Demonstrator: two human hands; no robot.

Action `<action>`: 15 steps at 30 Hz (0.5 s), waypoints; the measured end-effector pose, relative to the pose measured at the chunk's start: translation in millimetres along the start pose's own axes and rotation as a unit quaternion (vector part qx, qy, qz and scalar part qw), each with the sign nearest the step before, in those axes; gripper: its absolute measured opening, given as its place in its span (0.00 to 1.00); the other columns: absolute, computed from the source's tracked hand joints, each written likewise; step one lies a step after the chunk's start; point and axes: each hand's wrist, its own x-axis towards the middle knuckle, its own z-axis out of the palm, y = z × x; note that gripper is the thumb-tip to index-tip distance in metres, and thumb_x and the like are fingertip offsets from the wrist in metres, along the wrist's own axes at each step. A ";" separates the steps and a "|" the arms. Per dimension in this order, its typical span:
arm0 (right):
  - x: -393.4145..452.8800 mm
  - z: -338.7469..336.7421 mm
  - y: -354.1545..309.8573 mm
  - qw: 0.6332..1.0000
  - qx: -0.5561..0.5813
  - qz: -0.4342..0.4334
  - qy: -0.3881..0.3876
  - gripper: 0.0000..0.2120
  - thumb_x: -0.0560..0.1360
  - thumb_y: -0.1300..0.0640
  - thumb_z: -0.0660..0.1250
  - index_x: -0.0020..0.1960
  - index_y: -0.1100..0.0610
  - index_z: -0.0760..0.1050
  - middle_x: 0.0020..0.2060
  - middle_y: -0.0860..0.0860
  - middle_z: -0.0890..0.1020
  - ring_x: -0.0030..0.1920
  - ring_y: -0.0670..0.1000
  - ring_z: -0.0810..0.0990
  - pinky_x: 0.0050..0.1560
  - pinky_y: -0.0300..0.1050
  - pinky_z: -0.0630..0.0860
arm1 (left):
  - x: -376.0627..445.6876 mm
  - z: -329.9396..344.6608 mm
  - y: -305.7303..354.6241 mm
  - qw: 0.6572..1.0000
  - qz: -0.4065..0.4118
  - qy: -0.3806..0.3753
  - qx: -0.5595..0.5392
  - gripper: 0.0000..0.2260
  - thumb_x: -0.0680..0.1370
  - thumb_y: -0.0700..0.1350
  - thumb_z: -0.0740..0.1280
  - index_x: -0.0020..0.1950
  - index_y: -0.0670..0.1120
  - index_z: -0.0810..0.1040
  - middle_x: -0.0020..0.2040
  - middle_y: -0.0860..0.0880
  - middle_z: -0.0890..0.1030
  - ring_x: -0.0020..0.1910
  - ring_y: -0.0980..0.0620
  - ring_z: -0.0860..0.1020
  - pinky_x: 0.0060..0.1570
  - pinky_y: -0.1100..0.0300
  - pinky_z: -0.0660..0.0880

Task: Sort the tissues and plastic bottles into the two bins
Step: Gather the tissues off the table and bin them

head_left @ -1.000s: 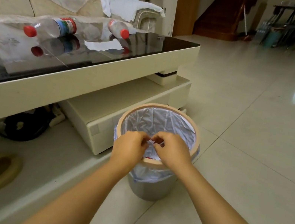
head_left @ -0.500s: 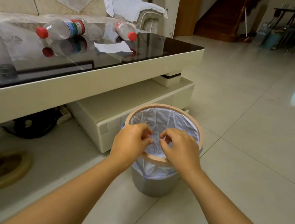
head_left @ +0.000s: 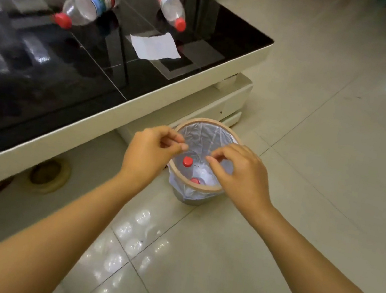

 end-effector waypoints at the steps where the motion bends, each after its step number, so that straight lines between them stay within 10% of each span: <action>1: 1.9 -9.9 -11.4 1.000 0.007 0.002 -0.004 0.07 0.73 0.49 0.66 0.40 0.51 0.78 0.38 0.45 0.81 0.41 0.47 0.76 0.40 0.42 0.73 | -7.3 -12.3 10.2 1.000 -0.011 -0.004 -0.012 0.04 0.72 0.46 0.75 0.45 0.49 0.83 0.37 0.53 0.83 0.37 0.58 0.81 0.38 0.66 0.78; 15: 37.8 -55.0 -209.2 0.982 0.129 -0.088 -0.104 0.03 0.73 0.55 0.68 0.43 0.54 0.79 0.40 0.47 0.80 0.44 0.47 0.77 0.45 0.47 0.75 | -115.3 -232.0 51.2 0.986 -0.124 0.071 -0.082 0.05 0.72 0.43 0.74 0.46 0.49 0.83 0.38 0.52 0.83 0.38 0.61 0.79 0.41 0.72 0.75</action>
